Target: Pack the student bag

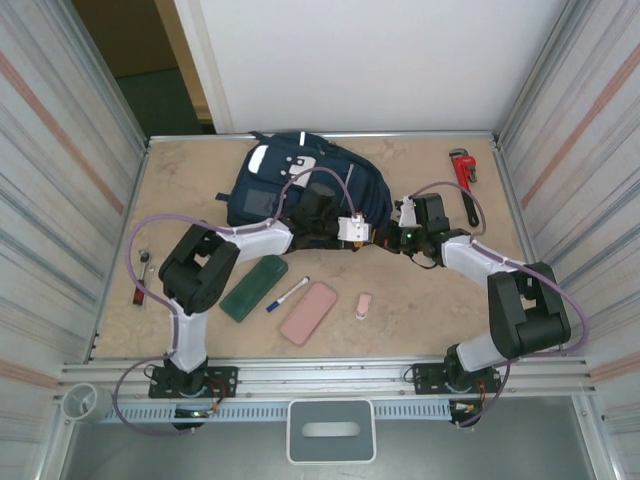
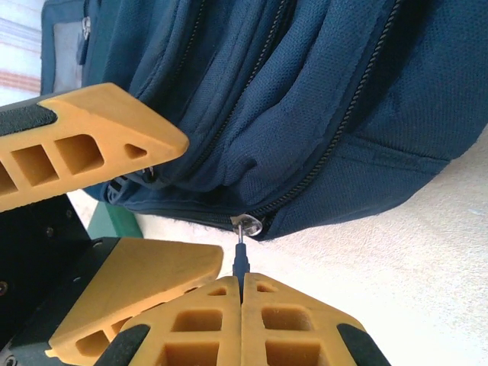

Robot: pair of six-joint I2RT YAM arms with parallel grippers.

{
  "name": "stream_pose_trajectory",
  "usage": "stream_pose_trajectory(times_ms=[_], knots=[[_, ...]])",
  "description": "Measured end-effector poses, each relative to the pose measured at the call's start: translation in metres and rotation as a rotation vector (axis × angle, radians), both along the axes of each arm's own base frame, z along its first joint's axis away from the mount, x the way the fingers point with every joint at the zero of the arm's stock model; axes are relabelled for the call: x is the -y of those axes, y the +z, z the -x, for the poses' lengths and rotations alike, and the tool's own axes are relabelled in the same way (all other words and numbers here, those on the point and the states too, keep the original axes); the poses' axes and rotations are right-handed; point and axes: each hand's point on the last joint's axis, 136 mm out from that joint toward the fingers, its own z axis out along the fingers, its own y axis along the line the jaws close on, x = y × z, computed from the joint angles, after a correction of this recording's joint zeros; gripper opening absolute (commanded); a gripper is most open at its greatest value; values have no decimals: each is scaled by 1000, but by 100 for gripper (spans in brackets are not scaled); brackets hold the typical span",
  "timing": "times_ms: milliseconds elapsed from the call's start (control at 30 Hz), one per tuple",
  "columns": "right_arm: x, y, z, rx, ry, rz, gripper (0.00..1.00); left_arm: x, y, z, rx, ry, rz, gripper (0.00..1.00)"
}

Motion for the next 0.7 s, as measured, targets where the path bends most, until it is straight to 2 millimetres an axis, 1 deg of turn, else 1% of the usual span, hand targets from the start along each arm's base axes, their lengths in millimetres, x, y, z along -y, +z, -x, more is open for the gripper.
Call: stream_pose_trajectory(times_ms=[167, 333, 467, 700], knots=[[0, 0, -1, -3, 1, -11, 0, 6, -2, 1, -7, -41, -4, 49], [1, 2, -3, 1, 1, -25, 0, 10, -10, 9, -44, -97, -6, 48], [1, 1, -3, -2, 1, -27, 0, 13, -17, 11, -68, -125, -13, 39], [2, -1, -4, -6, 2, -32, 0, 16, -19, 4, -65, -130, -8, 28]])
